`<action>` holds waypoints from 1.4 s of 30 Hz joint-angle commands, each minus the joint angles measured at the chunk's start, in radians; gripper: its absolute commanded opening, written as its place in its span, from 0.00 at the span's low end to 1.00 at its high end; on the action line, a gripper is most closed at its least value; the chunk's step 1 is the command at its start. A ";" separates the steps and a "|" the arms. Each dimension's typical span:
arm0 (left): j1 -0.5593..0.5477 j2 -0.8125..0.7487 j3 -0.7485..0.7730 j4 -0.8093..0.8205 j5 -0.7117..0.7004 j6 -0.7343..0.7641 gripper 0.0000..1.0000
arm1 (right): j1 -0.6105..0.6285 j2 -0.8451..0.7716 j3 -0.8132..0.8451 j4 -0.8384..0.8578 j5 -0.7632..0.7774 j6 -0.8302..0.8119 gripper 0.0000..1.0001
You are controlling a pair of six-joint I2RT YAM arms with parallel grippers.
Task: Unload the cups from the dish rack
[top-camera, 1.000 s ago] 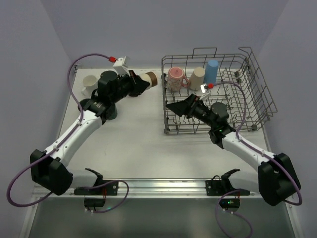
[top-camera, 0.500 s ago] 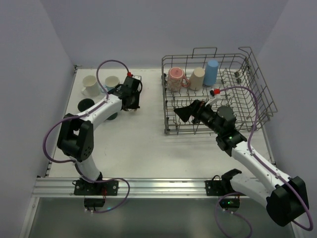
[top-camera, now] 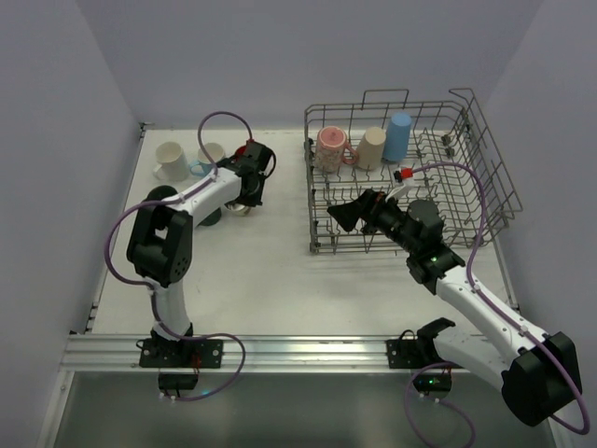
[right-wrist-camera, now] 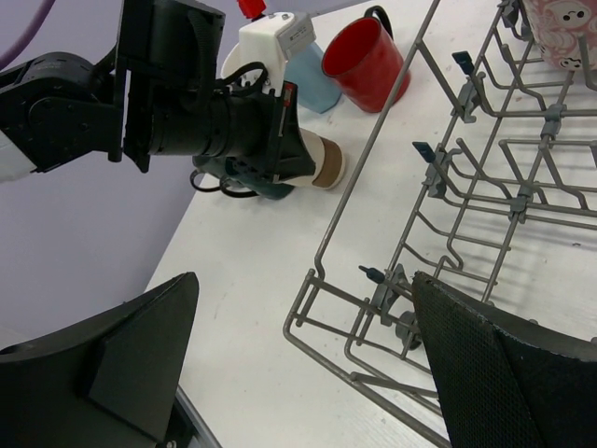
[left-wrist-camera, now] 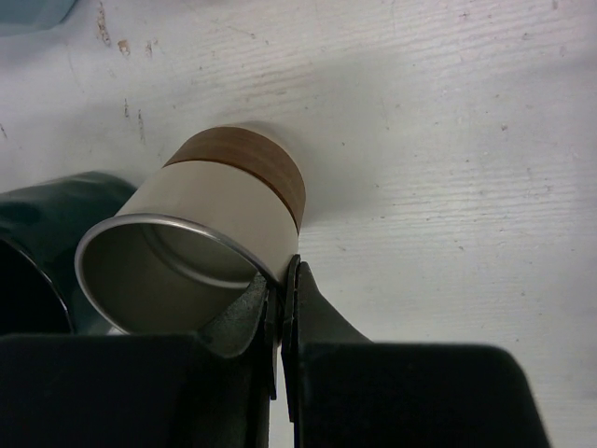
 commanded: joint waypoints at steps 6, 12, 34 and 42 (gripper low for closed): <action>-0.013 0.027 0.091 -0.103 -0.074 0.060 0.24 | 0.003 -0.003 0.003 0.027 0.019 -0.015 0.99; -0.019 0.037 0.134 -0.136 -0.128 0.072 0.50 | 0.003 0.006 0.007 0.021 0.043 -0.026 0.99; -0.074 -0.727 -0.219 0.317 0.273 -0.037 0.91 | 0.003 0.407 0.524 -0.353 0.301 -0.521 0.99; -0.074 -1.083 -0.462 0.338 0.253 0.015 1.00 | -0.005 0.689 0.861 -0.521 0.348 -0.735 0.99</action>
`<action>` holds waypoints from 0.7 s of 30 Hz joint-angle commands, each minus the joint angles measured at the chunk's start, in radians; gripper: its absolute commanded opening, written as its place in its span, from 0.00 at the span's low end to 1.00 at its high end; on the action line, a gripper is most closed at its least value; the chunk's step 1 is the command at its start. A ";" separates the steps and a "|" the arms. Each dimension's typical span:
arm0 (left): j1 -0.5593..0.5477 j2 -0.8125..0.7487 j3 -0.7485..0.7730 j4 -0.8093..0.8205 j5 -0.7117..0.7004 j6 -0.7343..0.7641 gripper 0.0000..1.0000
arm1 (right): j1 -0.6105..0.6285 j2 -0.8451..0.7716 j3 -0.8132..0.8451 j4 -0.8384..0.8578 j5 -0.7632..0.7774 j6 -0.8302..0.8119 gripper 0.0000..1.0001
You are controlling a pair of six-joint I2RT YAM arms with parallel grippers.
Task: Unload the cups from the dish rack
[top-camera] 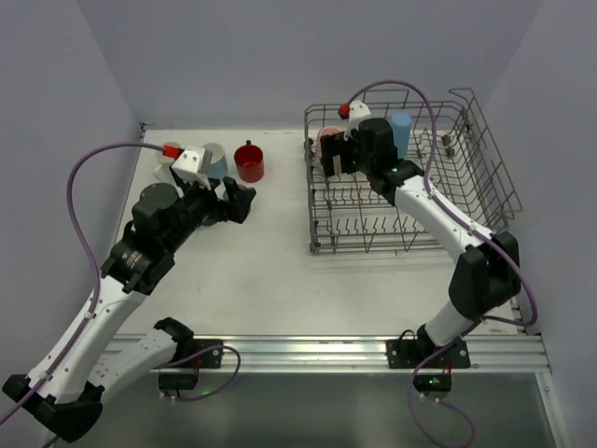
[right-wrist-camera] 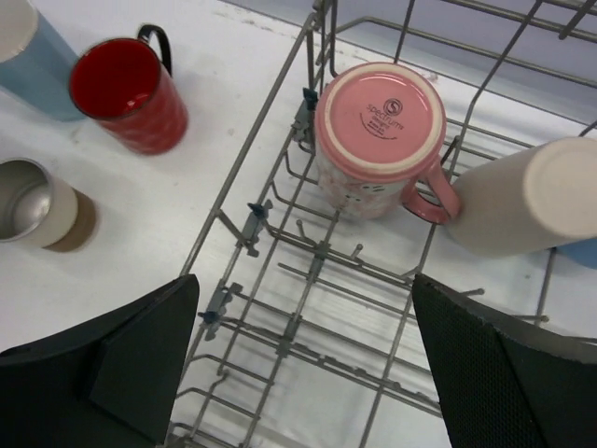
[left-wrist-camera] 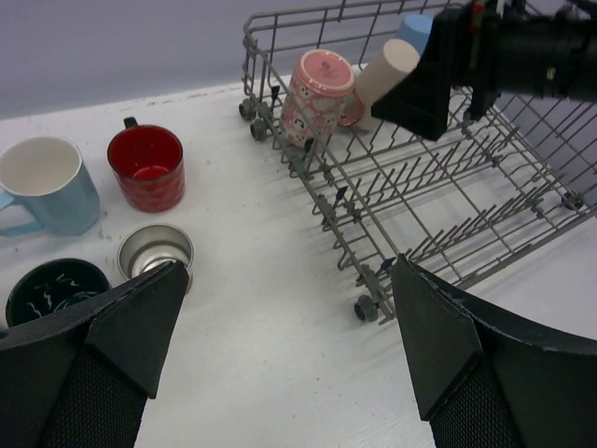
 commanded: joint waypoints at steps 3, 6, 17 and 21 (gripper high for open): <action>0.001 -0.135 -0.171 0.082 0.007 0.041 1.00 | -0.014 0.138 0.215 -0.131 0.065 -0.160 0.99; 0.001 -0.177 -0.215 0.130 0.009 0.047 1.00 | -0.022 0.252 0.323 -0.179 0.067 -0.193 0.99; -0.001 -0.117 -0.249 0.147 0.030 0.043 1.00 | -0.039 0.505 0.650 -0.296 0.059 -0.261 0.99; -0.001 -0.123 -0.254 0.148 0.030 0.043 1.00 | -0.042 0.551 0.686 -0.305 0.080 -0.267 0.99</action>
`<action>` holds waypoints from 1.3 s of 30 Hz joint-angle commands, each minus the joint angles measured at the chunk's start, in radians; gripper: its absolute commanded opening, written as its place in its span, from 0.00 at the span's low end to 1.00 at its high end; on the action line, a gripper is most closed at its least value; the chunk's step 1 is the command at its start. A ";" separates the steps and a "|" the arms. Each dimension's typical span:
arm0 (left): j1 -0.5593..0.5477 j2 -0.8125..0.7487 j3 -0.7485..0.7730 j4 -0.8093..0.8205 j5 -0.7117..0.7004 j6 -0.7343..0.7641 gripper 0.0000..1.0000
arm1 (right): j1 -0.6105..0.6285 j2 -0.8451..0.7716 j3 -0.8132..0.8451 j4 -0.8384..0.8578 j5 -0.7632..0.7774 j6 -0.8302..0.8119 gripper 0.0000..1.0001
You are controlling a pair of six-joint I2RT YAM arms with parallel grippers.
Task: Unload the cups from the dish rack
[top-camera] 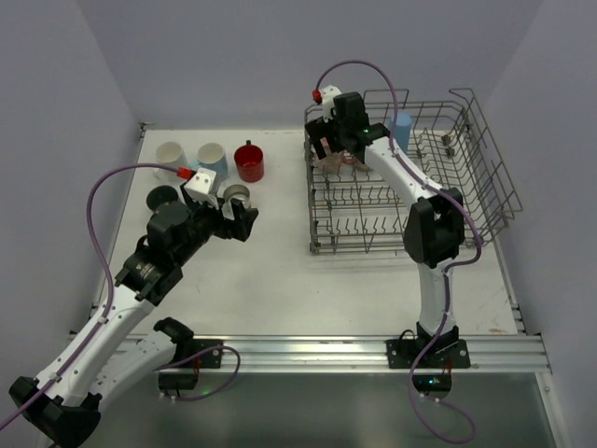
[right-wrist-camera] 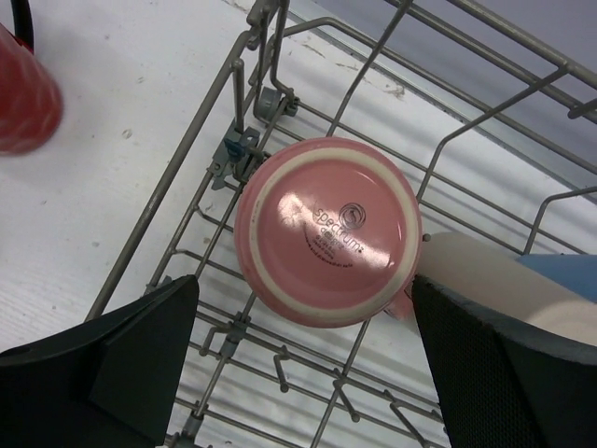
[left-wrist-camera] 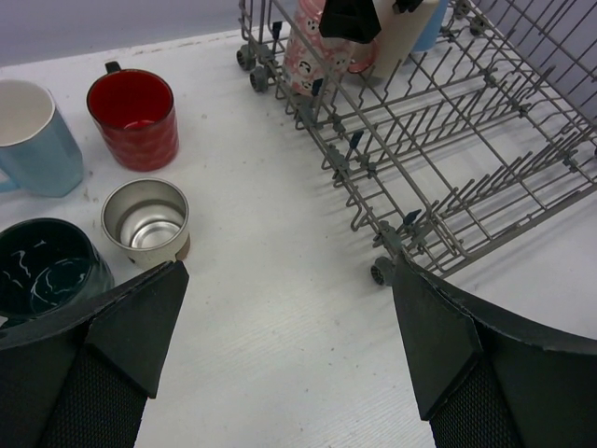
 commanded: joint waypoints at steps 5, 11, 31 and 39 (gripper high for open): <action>-0.001 -0.005 0.000 0.049 0.009 0.021 1.00 | -0.019 0.072 0.116 -0.028 0.024 -0.024 0.99; -0.001 0.002 0.001 0.049 0.009 0.024 1.00 | -0.032 0.129 0.188 -0.046 -0.007 -0.022 0.99; -0.001 0.023 0.004 0.052 0.035 0.029 1.00 | -0.061 0.166 0.122 0.086 -0.148 0.157 0.99; 0.001 0.026 0.001 0.052 0.035 0.030 1.00 | -0.078 0.154 0.064 0.195 -0.225 0.271 0.99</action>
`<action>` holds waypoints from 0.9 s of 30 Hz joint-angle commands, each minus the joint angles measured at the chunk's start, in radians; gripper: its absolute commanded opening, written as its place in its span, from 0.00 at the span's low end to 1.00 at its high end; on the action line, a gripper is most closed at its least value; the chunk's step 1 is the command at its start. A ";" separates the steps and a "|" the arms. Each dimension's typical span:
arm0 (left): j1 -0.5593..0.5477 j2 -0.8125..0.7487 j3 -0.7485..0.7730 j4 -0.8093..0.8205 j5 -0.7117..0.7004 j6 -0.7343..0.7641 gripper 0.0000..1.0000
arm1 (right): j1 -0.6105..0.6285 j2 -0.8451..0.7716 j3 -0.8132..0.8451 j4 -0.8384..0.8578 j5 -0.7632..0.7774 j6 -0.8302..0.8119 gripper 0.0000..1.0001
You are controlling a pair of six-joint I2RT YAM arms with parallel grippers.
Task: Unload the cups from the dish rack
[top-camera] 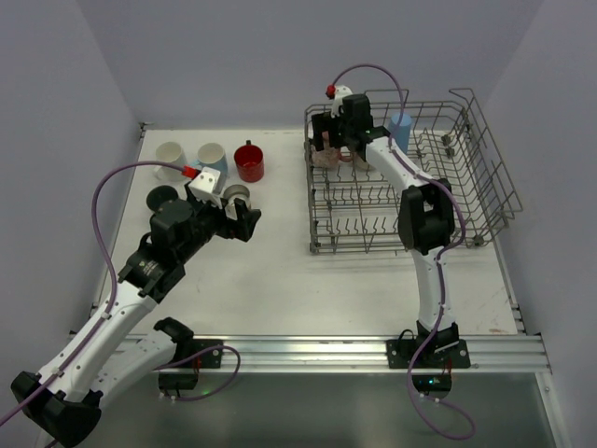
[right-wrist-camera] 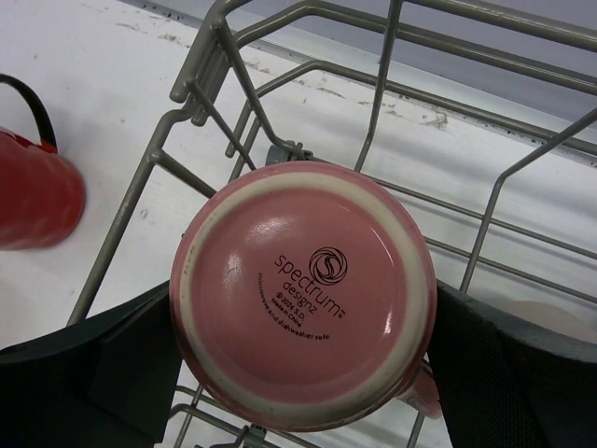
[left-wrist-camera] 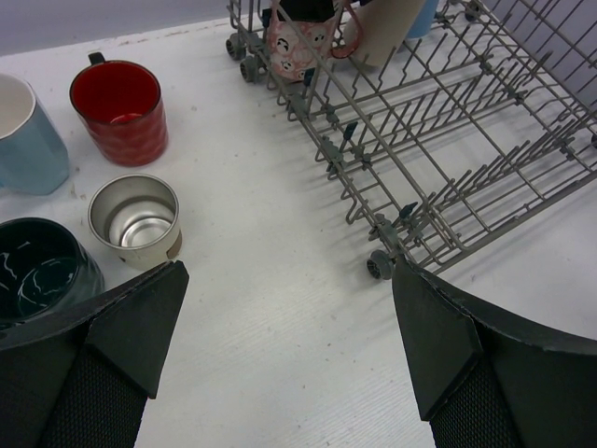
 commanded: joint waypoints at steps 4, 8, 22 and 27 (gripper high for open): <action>0.001 0.005 0.003 0.045 0.009 0.027 1.00 | -0.003 -0.062 -0.099 0.143 -0.051 0.092 0.99; 0.001 0.002 0.003 0.044 0.006 0.028 1.00 | -0.003 -0.114 -0.160 0.230 -0.030 0.097 0.85; 0.002 0.020 0.032 0.047 0.046 0.005 1.00 | 0.000 -0.351 -0.317 0.483 0.051 0.178 0.47; 0.001 0.034 0.064 0.056 0.092 -0.039 0.98 | 0.000 -0.417 -0.346 0.528 0.067 0.230 0.47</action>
